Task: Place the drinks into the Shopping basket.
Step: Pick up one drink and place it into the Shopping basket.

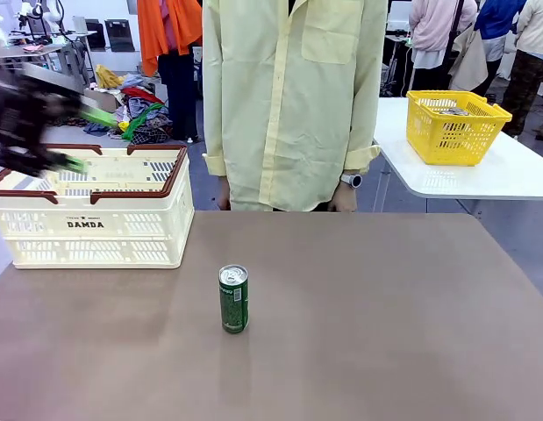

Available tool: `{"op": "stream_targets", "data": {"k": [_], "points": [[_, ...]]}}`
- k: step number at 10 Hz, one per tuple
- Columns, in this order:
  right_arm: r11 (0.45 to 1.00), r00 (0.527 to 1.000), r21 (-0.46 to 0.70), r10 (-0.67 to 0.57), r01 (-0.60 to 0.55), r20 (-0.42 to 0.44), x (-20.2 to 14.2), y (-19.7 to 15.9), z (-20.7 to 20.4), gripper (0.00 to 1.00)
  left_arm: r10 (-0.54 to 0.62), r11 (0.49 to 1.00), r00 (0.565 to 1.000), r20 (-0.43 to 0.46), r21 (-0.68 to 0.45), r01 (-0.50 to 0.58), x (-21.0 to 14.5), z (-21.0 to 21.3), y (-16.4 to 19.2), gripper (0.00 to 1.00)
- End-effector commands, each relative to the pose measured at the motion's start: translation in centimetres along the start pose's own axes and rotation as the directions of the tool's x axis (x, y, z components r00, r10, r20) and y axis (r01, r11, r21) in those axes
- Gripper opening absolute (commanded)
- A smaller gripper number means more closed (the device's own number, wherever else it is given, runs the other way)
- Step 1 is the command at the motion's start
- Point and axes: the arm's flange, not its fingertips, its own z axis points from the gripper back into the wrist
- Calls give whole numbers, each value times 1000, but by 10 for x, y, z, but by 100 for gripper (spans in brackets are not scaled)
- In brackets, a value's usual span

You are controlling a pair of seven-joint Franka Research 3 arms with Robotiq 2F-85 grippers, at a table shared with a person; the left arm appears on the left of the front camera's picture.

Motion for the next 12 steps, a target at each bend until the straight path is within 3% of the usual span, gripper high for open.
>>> {"op": "stream_targets", "data": {"k": [1, 2, 4, 5, 6, 11, 12], "points": [[1000, 1000, 14, 12, -12, 3, 0, 1, 2, 100, -118, 991, 990, -80, 57, 123, -2, -63, -17, 100], [1000, 1000, 14, 12, -12, 3, 0, 1, 2, 100, -158, 984, 981, -116, 61, 166, -12, -86, -27, 100], [1000, 1000, 14, 12, -12, 3, 0, 1, 2, 100, -190, 978, 941, -280, 27, 205, -26, -105, -29, 100], [1000, 1000, 14, 12, -12, 3, 0, 1, 2, 100, -131, 991, 951, -281, -42, 124, -19, -90, -26, 100], [1000, 1000, 14, 12, -12, 3, 0, 1, 2, 100, -171, 980, 958, -230, 62, 190, -46, -117, -38, 100], [1000, 1000, 14, 12, -12, 3, 0, 1, 2, 100, -185, 979, 953, -238, 41, 200, -44, -118, -40, 100], [1000, 1000, 14, 12, -12, 3, 0, 1, 2, 100, -95, 976, 921, -379, 147, 161, -33, -139, -42, 100]]}}
